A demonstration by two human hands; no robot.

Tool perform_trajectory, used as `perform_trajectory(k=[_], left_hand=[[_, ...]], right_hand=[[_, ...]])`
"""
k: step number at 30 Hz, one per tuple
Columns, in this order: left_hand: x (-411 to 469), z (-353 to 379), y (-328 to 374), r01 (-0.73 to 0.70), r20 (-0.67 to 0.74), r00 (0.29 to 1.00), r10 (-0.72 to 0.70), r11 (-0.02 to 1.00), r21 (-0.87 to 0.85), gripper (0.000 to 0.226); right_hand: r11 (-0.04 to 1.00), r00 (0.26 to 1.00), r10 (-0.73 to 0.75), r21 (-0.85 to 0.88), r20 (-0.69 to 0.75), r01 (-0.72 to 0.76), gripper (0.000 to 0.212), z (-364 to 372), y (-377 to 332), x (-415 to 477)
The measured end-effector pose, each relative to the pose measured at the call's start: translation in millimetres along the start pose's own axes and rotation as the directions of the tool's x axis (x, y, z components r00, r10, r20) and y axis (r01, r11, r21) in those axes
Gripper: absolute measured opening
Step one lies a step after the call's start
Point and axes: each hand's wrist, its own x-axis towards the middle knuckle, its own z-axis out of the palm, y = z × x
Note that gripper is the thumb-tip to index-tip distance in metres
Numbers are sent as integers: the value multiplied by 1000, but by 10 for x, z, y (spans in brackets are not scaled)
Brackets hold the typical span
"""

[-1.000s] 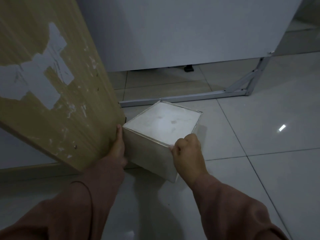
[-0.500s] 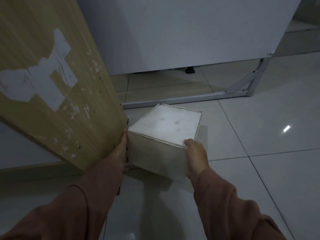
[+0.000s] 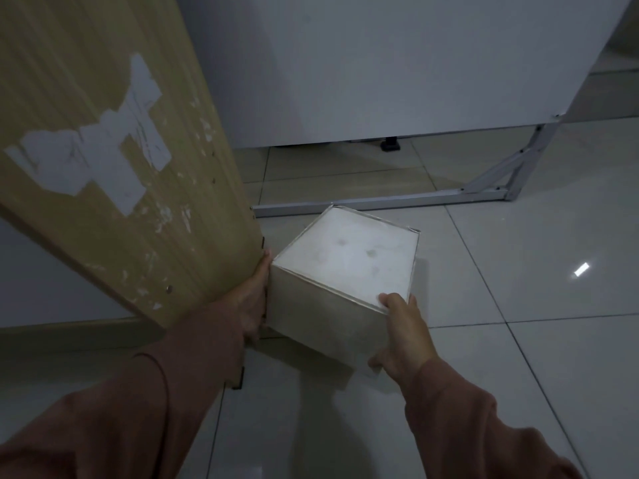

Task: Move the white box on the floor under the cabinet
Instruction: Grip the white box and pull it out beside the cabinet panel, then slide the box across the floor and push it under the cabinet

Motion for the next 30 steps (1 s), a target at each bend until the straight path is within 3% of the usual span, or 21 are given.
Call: perform_trajectory(k=[4,7,13,18,25,30], left_hand=[[70,-33,-46,36,103,994,-39,999,25,86],[106,-37,-109,-2,128,992,11,998,-65,82],[-90,-138,-279,-58,182,979,93,981,-186,69],[-426,-175,-400,-79,98,989,114,949,-305,67],[-782,-219,-714,-131,115,976,187,917,-377,61],[-1025,-264,-949,-155,161,964,212,938,-311,56]], right_hand=[[1000,999,-4,-15,44,4,18,-107,-12,24],[997,998,-19,-71,52,22,14,-167,-62,60],[985,996,-61,-155,70,71,26,-49,-143,-23],[977,995,-73,-198,62,84,39,43,-312,-260],[954,986,-163,-249,39,168,50,9,-225,-647],[951,982,-187,-245,19,186,32,-85,-8,-1103]])
